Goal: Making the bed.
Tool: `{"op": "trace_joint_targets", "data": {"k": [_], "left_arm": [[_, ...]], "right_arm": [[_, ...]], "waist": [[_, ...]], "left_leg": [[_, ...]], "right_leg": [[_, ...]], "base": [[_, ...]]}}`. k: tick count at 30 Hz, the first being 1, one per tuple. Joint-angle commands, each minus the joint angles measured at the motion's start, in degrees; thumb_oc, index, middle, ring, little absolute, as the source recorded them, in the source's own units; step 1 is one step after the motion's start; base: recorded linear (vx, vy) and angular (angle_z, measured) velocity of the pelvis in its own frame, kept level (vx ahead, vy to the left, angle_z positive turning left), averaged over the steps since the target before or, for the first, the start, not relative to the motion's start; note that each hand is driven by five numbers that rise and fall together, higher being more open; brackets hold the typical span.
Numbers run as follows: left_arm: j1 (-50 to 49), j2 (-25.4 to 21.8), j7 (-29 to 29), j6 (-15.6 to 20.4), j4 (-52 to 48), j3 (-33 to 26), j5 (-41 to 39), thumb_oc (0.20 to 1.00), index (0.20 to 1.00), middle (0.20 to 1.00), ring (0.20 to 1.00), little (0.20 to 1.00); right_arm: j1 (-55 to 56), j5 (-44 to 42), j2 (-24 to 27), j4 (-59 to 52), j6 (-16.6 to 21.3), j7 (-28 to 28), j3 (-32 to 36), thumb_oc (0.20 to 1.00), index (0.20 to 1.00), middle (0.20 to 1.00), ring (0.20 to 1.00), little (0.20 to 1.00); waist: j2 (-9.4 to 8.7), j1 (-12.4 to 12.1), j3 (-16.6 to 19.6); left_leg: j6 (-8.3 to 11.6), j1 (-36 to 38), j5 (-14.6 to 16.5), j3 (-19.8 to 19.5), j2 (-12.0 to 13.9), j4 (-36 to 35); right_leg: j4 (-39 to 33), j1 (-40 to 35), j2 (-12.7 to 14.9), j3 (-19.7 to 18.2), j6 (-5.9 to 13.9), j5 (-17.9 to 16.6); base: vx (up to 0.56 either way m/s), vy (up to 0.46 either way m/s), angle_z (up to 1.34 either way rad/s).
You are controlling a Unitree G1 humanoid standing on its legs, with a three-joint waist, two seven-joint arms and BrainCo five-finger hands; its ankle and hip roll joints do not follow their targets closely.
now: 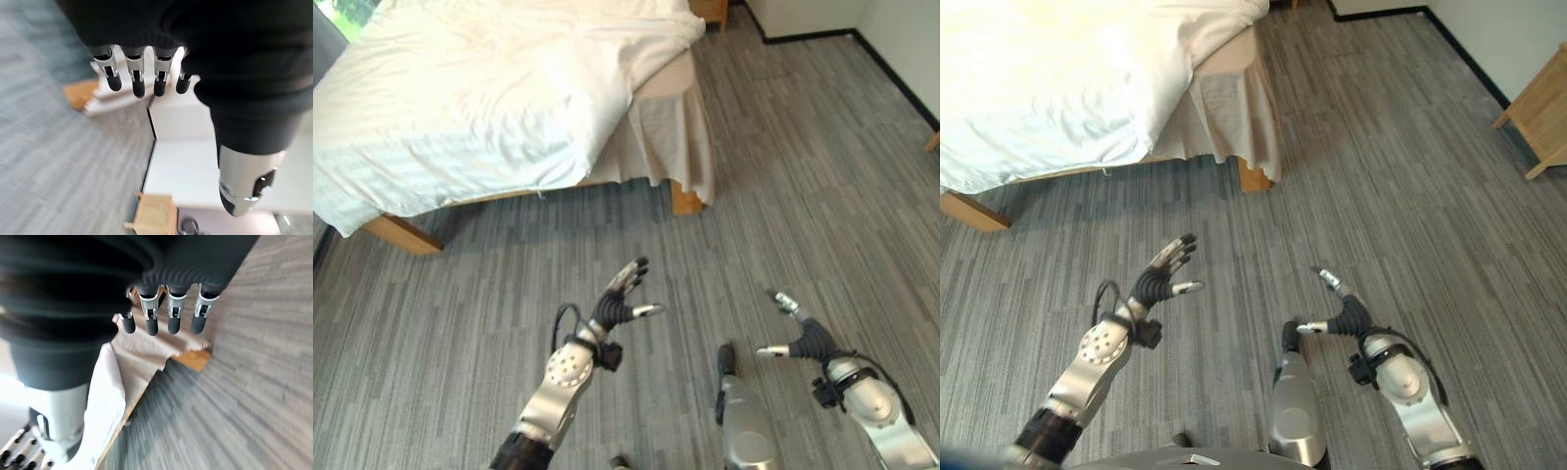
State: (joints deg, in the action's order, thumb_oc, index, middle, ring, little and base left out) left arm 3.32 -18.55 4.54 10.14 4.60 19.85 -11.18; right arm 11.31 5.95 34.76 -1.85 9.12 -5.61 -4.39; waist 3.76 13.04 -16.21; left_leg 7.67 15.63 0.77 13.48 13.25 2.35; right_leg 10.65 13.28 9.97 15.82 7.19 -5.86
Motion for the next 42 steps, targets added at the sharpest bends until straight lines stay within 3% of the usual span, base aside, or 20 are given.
{"op": "trace_joint_targets", "data": {"k": [1, 2, 3, 6, 10, 13, 15, 16, 18, 20, 21, 23, 24, 27, 30, 34, 35, 36, 37, 42], "left_arm": [[0.6, -1.31, -0.37, 2.95, -3.22, -1.62, -4.81, 1.0, 1.0, 1.0, 1.0, 1.0], [0.59, -1.31, -0.37, 2.95, -3.22, -1.64, -4.81, 1.0, 1.0, 1.0, 1.0, 1.0], [0.89, -1.81, -0.64, 2.93, -3.93, -0.81, -5.47, 1.0, 1.0, 1.0, 1.0, 1.0], [1.31, -1.86, -0.75, 2.97, -4.34, -0.43, -4.9, 1.0, 1.0, 1.0, 1.0, 1.0], [-0.76, -1.52, -1.02, 3.94, -4.78, -1.47, -5.46, 1.0, 1.0, 1.0, 1.0, 1.0], [-2.72, -0.59, -1.94, 3.73, -3.66, -2.53, -6.21, 1.0, 1.0, 1.0, 1.0, 1.0], [-3.02, -0.6, -2.09, 3.57, -3.73, -2.7, -6.27, 1.0, 1.0, 1.0, 1.0, 1.0], [-5.12, -1.1, -2.11, 3.01, -4.35, -3.78, -6.09, 1.0, 1.0, 1.0, 1.0, 1.0], [-6.36, -1.44, -2.46, 2.66, -5.11, -4.36, -5.79, 1.0, 1.0, 1.0, 1.0, 1.0], [-7.33, -2.0, -2.19, 2.48, -5.18, -4.73, -5.25, 1.0, 1.0, 1.0, 1.0, 1.0], [-7.68, -3.65, -2.78, 2.07, -5.12, -5.25, -3.76, 1.0, 1.0, 1.0, 1.0, 1.0], [-7.68, -4.34, -3.16, 2.17, -5.47, -5.32, -3.0, 1.0, 1.0, 1.0, 1.0, 1.0], [-7.42, -5.12, -3.59, 2.43, -6.01, -5.86, -2.0, 1.0, 1.0, 1.0, 1.0, 1.0], [-6.63, -5.88, -5.32, 2.96, -7.13, -6.54, -1.04, 1.0, 1.0, 1.0, 1.0, 1.0], [-5.77, -6.71, -5.98, 3.8, -8.71, -8.4, -2.21, 1.0, 1.0, 1.0, 1.0, 1.0], [-5.8, -6.72, -5.97, 3.78, -8.73, -8.48, -2.22, 1.0, 1.0, 1.0, 1.0, 1.0], [-5.72, -6.84, -6.19, 3.93, -9.22, -8.87, -2.58, 1.0, 1.0, 1.0, 1.0, 1.0], [-6.73, -5.85, -6.62, 5.17, -9.83, -9.39, -4.69, 1.0, 1.0, 1.0, 1.0, 1.0], [-7.59, -5.89, -6.85, 5.58, -10.0, -10.45, -5.67, 1.0, 1.0, 1.0, 1.0, 1.0], [-7.23, -6.04, -7.02, 5.59, -8.21, -12.42, -6.78, 1.0, 1.0, 1.0, 1.0, 1.0]], "right_arm": [[0.78, -2.32, 0.58, -2.53, 2.81, 0.48, -1.79, 1.0, 1.0, 1.0, 1.0, 1.0], [0.77, -2.31, 0.59, -2.52, 2.81, 0.48, -1.81, 1.0, 1.0, 1.0, 1.0, 1.0], [-0.2, -3.56, 2.41, -3.71, 3.16, 1.01, -1.91, 1.0, 1.0, 1.0, 1.0, 1.0], [-2.6, -2.72, 4.13, -2.96, 2.7, 1.49, -2.27, 1.0, 1.0, 1.0, 1.0, 1.0], [-2.92, -2.35, 4.59, -2.89, 3.34, 1.63, -2.24, 1.0, 1.0, 1.0, 1.0, 1.0], [-4.74, 0.06, 4.91, -2.22, 3.31, 2.81, -3.09, 1.0, 1.0, 1.0, 1.0, 1.0], [-5.08, 0.55, 4.97, -2.42, 3.32, 3.1, -3.04, 1.0, 1.0, 1.0, 1.0, 1.0], [-4.34, 1.72, 4.28, -3.35, 3.35, 3.17, -2.38, 1.0, 1.0, 1.0, 1.0, 1.0], [-3.86, 2.37, 3.91, -3.56, 2.77, 3.0, -2.54, 1.0, 1.0, 1.0, 1.0, 1.0], [-2.99, 3.72, 2.78, -3.14, 2.43, 3.15, -2.4, 1.0, 1.0, 1.0, 1.0, 1.0], [-1.34, 6.39, 1.51, -2.68, 2.26, 3.82, -1.89, 1.0, 1.0, 1.0, 1.0, 1.0], [-0.98, 7.3, 1.1, -2.66, 2.42, 4.16, -1.62, 1.0, 1.0, 1.0, 1.0, 1.0], [-0.81, 12.77, 2.16, -3.06, 2.0, 5.15, -0.78, 1.0, 1.0, 1.0, 1.0, 1.0], [-0.6, 15.12, 2.31, -4.46, 1.55, 6.43, 1.17, 1.0, 1.0, 1.0, 1.0, 1.0], [-2.45, 18.33, 2.54, -6.97, 1.14, 8.54, 2.23, 1.0, 1.0, 1.0, 1.0, 1.0], [-2.54, 18.34, 2.54, -6.93, 1.14, 8.56, 2.14, 1.0, 1.0, 1.0, 1.0, 1.0], [-4.03, 19.84, 2.94, -7.83, 0.86, 8.82, 1.74, 1.0, 1.0, 1.0, 1.0, 1.0], [-8.23, 22.78, 2.52, -10.64, 0.72, 9.04, -0.45, 1.0, 1.0, 1.0, 1.0, 1.0], [-11.37, 22.95, 1.83, -11.01, 0.42, 9.55, -2.99, 1.0, 1.0, 1.0, 1.0, 1.0], [-17.81, 22.34, 0.69, -12.28, 0.52, 10.31, -6.22, 1.0, 1.0, 1.0, 1.0, 1.0]], "waist": [[-2.5, -0.99, 1.7], [-2.5, -0.85, 1.78], [-4.68, -2.99, 0.28], [-6.64, -5.64, -0.95], [-5.49, -9.09, -0.09], [-3.2, -11.61, 0.56], [-3.13, -11.87, 0.46], [-2.36, -10.81, 2.28], [-2.72, -11.28, 2.62], [-3.55, -11.9, 4.01], [-5.78, -12.63, 4.89], [-6.33, -12.66, 4.99], [-6.96, -12.3, 4.59], [-6.18, -10.91, 3.46], [-5.72, -9.49, 3.12], [-5.76, -9.23, 3.06], [-5.47, -9.55, 3.29], [-5.99, -9.05, 4.3], [-6.28, -8.44, 4.66], [-6.67, -9.12, 5.12]], "left_leg": [[4.45, -0.21, -6.03, -0.91, -0.48, 20.91], [4.44, -0.39, -6.02, -1.05, -0.47, 20.98], [3.57, -5.46, -10.41, -0.73, 0.21, 32.92], [2.26, -13.85, -5.78, 1.92, 1.79, 38.15], [0.73, -20.36, -4.73, 8.02, 0.45, 16.22], [1.42, -22.84, -12.53, 14.71, 1.17, -5.37], [1.48, -23.08, -12.67, 16.36, 1.8, -6.28], [0.61, -20.68, -14.11, 23.1, 3.97, -6.39], [0.37, -19.65, -15.16, 23.1, 3.36, -6.19], [-0.39, -18.85, -15.53, 24.74, 3.16, -5.91], [-2.82, -17.08, -13.27, 26.21, 1.24, -5.88], [-4.03, -16.23, -11.45, 26.31, 0.14, -6.11], [-5.79, -13.92, -8.76, 25.52, -2.24, -6.56], [-6.99, -11.56, -6.68, 22.92, -3.07, -7.13], [-6.61, -9.07, -3.73, 19.18, -5.23, -7.35], [-6.63, -9.06, -3.74, 18.98, -5.26, -7.35], [-6.45, -8.63, -2.97, 17.71, -5.7, -7.35], [-4.76, -7.39, -0.55, 11.87, -6.59, -7.35], [-4.14, -7.14, 0.09, 8.69, -6.55, -7.35], [-3.24, -5.65, 1.59, 4.17, -6.36, -7.35]], "right_leg": [[-14.31, -5.37, -0.2, -0.25, 0.48, -3.81], [-14.31, -5.32, -0.15, -0.13, 0.48, -3.8], [-14.72, -10.04, -1.44, -0.71, -2.56, -0.83], [-15.25, -14.77, -2.21, -2.3, -3.69, 3.07], [-15.65, -19.9, -2.63, -5.07, -0.89, 6.99], [-15.65, -26.03, -3.8, -5.14, 1.05, 10.5], [-15.65, -27.23, -3.78, -5.01, 1.27, 10.94], [-15.65, -30.24, -5.43, -5.46, 1.14, 12.55], [-15.65, -32.31, -5.44, -6.68, 0.9, 13.61], [-15.41, -33.78, -5.24, -7.09, 0.79, 14.24], [-6.99, -32.96, -4.26, -5.58, 2.6, 13.8], [-1.02, -30.07, -3.32, -4.98, 4.45, 12.98], [9.23, -25.54, -1.01, -4.05, 7.81, 5.99], [21.77, -17.2, -0.68, -5.89, 7.81, 0.52], [16.39, -12.59, 4.41, -4.23, 7.46, 3.18], [16.36, -12.76, 4.46, -4.02, 7.46, 3.21], [12.84, -11.88, 4.64, -4.81, 6.45, 5.24], [-3.39, -10.63, 2.7, -15.51, 5.44, 7.53], [-10.49, -9.83, 2.14, -18.72, 5.33, 4.14], [-14.67, -9.45, 2.09, -16.49, 5.34, 1.94]], "base": [[0.16, -0.297, 0.2], [0.25, -0.331, -0.16], [0.4, -0.438, -0.32], [0.42, -0.257, -0.39], [0.46, 0.082, -0.65], [0.62, 0.174, -0.29], [0.51, 0.072, -0.5], [0.47, 0.037, -0.44], [0.52, 0.038, -0.05], [0.55, 0.027, -0.13], [0.47, 0.04, -0.28], [0.32, 0.073, -0.05], [0.23, 0.073, 0.31], [0.3, 0.031, 0.44], [0.33, -0.036, 0.65], [0.06, -0.014, 0.71], [0.53, -0.299, 0.31], [0.69, -0.4, 0.23], [0.73, -0.478, 0.81], [0.2, -0.165, 1.8]]}}
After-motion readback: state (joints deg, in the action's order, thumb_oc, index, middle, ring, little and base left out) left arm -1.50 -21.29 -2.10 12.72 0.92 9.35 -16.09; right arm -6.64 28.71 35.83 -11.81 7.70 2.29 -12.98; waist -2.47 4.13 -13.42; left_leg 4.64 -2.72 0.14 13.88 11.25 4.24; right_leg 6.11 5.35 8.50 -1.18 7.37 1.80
